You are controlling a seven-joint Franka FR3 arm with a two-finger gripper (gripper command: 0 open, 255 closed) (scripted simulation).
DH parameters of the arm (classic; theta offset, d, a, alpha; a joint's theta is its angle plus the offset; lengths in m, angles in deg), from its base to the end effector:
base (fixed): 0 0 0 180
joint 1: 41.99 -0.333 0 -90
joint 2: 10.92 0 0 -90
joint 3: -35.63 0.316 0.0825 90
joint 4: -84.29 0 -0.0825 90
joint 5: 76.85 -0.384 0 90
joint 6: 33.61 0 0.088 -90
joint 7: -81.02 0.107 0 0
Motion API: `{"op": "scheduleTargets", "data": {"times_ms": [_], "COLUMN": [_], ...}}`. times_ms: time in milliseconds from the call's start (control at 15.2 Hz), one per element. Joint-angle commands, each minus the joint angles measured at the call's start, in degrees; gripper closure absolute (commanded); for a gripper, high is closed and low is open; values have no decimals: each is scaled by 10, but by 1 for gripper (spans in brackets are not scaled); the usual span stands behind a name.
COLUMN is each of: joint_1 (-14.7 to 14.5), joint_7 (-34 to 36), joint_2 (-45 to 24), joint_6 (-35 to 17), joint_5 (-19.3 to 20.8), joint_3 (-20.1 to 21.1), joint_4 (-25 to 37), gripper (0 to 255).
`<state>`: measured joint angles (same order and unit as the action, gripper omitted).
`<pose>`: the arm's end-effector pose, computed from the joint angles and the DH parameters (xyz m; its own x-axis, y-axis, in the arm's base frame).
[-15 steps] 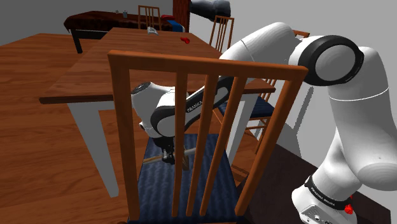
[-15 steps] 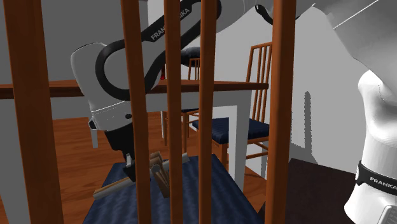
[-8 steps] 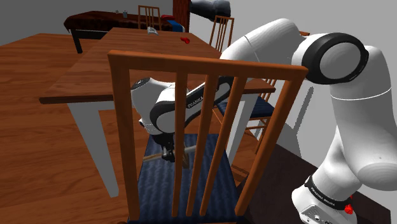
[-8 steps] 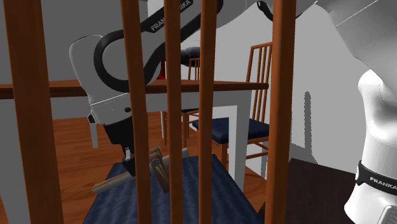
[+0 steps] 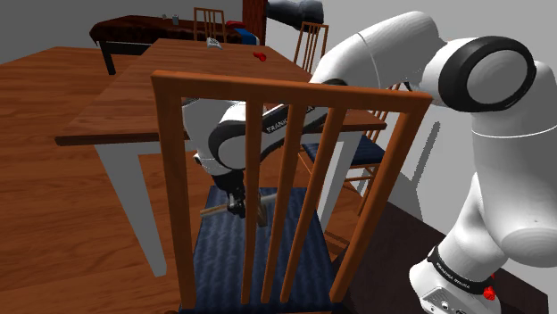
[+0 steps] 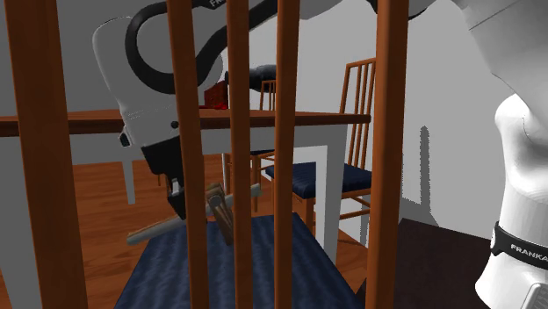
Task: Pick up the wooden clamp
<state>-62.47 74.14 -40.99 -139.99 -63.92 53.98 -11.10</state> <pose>0.5218 0.3720 0.2933 0.6081 0.7353 -0.2991 0.7692 -0.6389 -0.0068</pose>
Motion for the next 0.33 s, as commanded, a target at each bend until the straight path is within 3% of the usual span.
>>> {"op": "scheduleTargets", "data": {"times_ms": [0, 264], "joint_1": [0, 1], "joint_7": [-2, -4], "joint_2": [5, 13], "joint_6": [13, 26], "joint_5": [-2, -5], "joint_3": [1, 3], "joint_4": [8, 14], "gripper": [255, 255]}}
